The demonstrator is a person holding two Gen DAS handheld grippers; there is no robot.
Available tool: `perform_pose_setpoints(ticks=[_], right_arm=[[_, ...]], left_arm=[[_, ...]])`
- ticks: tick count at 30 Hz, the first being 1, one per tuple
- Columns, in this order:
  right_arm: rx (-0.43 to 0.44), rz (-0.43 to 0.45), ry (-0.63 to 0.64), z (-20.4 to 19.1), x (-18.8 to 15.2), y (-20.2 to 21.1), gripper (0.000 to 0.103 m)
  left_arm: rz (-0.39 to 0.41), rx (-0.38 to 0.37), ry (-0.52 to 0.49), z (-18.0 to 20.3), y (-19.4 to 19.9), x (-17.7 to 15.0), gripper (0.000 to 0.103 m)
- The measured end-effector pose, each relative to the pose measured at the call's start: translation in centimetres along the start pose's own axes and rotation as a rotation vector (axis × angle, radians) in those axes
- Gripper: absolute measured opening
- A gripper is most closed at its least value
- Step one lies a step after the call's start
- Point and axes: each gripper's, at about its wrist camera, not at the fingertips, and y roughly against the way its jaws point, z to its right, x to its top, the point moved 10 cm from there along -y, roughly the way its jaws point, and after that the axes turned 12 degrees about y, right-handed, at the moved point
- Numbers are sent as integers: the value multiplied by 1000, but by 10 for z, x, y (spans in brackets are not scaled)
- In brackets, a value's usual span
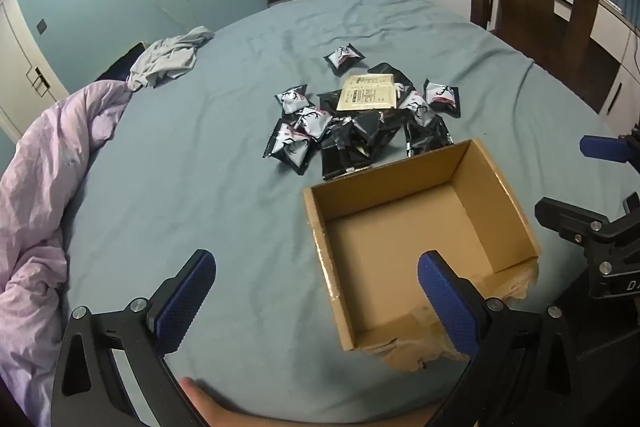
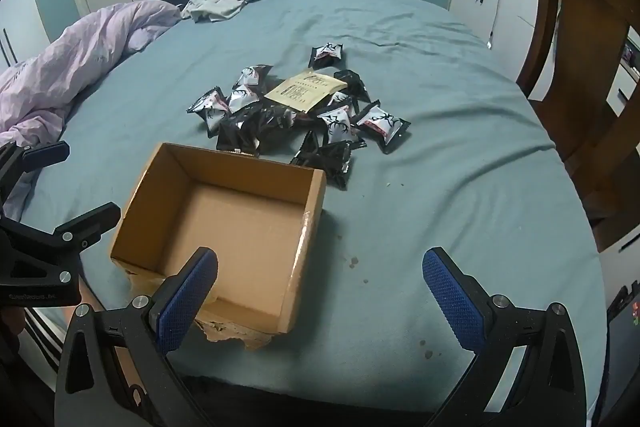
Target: Organize snacks
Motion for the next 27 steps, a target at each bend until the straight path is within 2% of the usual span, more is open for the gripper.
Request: perform_pose_setpoints(ticks=[20, 27], right_arm=[[9, 7, -18, 3, 1, 0, 103], [17, 6, -29, 4, 1, 0, 103]], left_arm=[[-48, 5, 23, -3, -7, -6, 103], [-39, 13, 25, -4, -7, -4, 103]])
